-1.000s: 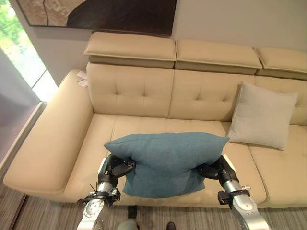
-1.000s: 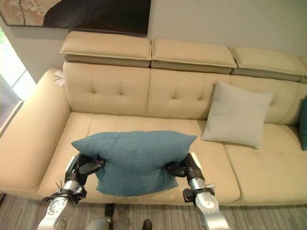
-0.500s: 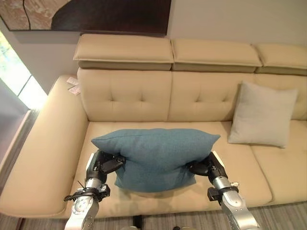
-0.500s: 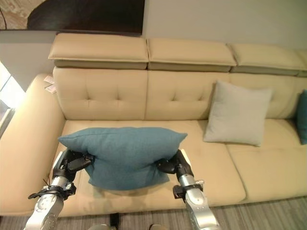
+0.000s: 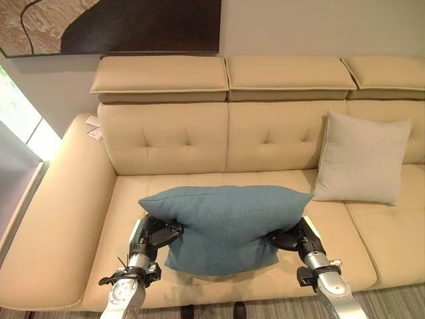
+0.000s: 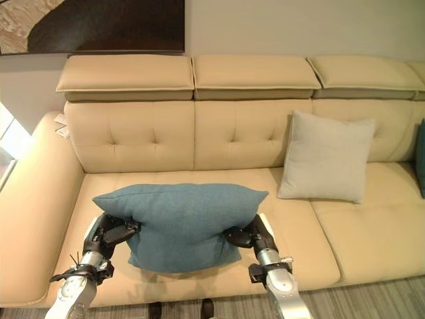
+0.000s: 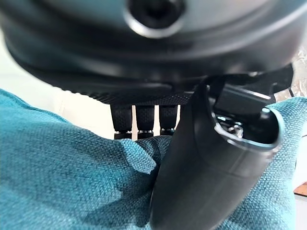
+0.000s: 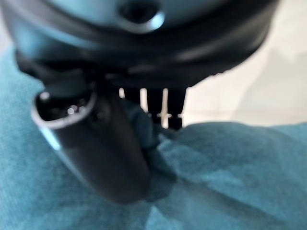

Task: Pick up all the scattered cushions and arrange them neatly on the sofa.

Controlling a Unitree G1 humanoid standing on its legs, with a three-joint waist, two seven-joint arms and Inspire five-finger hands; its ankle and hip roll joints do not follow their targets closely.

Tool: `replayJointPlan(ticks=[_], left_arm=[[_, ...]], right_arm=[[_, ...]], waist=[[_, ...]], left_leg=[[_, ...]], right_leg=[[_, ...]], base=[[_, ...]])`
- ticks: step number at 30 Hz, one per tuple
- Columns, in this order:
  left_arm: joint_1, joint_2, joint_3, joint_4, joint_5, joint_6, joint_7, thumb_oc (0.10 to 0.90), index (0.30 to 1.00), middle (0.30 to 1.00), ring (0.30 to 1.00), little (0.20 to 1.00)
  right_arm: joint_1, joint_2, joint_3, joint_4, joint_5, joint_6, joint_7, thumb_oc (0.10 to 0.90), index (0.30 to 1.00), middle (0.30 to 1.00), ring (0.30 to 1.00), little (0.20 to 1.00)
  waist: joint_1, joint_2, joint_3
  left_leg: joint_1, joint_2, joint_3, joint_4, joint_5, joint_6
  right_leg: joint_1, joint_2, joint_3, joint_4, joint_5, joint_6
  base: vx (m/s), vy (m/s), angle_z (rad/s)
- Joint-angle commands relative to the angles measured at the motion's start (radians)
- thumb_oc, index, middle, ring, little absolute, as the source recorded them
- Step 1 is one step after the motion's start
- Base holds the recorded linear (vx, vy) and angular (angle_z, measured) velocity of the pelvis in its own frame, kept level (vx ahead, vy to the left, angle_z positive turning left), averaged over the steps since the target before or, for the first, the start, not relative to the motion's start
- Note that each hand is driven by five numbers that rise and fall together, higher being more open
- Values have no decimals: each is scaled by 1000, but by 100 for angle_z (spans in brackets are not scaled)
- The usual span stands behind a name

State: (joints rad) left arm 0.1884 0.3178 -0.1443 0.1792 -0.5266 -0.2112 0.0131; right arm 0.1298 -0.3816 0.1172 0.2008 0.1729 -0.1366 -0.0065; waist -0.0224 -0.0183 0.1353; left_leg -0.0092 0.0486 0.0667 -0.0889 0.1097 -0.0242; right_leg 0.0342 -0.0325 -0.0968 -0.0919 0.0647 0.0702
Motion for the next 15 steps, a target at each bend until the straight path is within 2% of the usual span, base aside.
replayJointPlan(ticks=[1, 12, 15], left_arm=[[-94, -6, -25, -180, 27, -108, -74, 400, 300, 300, 300, 300], [-146, 11, -31, -173, 80, -110, -26, 400, 300, 300, 300, 300], [-228, 13, -44, -164, 97, -124, 30, 400, 300, 300, 300, 300]], right_arm=[[-92, 25, 2, -152, -5, -130, 4, 400, 300, 300, 300, 300], [-153, 10, -5, -156, -26, -136, -42, 400, 300, 300, 300, 300], [-227, 16, -1, -137, -36, -145, -108, 400, 300, 300, 300, 300]], waist=[[-2, -35, -109], [-3, -26, -105], [-6, -14, -98]], left_leg=[[30, -59, -27, 2, -127, 3], [3, -52, -32, 2, -121, -7], [-42, -48, -39, 2, -115, -17]], right_leg=[[-20, -21, -4, 5, -44, 54], [-41, -18, -13, 5, -55, 56], [-87, -15, -19, 5, -53, 56]], base=[[69, -54, 13], [19, -24, 9], [-6, -23, 7]])
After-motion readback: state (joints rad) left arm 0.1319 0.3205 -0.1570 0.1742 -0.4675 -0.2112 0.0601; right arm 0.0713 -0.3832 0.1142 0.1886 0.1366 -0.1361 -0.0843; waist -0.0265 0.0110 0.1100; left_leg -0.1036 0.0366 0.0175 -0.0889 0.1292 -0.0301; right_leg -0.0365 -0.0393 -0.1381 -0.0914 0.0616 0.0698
